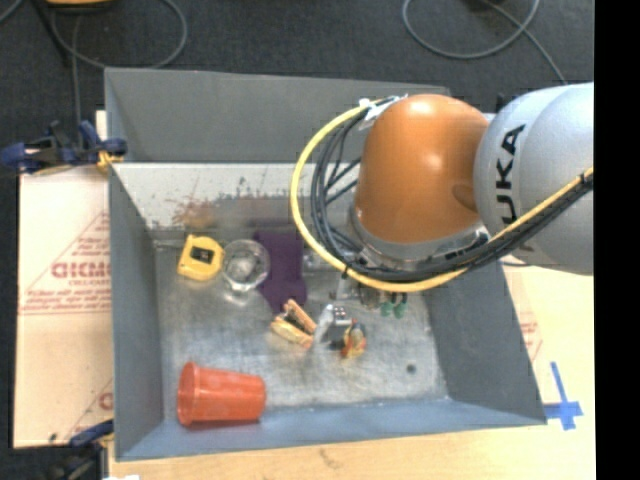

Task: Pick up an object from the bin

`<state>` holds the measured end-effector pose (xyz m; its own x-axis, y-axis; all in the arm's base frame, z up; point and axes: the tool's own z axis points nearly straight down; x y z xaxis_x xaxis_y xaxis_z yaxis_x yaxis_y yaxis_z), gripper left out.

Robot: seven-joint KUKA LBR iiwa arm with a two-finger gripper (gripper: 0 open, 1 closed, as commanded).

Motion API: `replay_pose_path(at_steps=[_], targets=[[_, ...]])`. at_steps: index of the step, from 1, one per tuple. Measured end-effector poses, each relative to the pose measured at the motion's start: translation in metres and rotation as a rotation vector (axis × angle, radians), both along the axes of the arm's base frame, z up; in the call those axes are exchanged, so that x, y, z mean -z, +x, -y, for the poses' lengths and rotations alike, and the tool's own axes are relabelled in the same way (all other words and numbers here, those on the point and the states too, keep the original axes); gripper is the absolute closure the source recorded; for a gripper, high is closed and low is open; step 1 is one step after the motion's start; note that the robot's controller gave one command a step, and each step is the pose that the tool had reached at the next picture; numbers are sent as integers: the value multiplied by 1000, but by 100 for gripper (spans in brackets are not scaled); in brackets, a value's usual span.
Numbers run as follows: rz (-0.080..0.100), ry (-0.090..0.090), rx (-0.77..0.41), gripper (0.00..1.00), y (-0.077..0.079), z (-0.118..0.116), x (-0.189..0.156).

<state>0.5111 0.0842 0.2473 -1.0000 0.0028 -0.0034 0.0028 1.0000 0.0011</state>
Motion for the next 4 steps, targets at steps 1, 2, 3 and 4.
replay_pose_path(at_steps=[1,2,3,4], targets=[[0,0,0,0,0,0,0],[9,1,-2,0,11,-10,42],[-1,-1,-90,0,-17,-20,87],[1,1,-61,0,20,-11,123]])
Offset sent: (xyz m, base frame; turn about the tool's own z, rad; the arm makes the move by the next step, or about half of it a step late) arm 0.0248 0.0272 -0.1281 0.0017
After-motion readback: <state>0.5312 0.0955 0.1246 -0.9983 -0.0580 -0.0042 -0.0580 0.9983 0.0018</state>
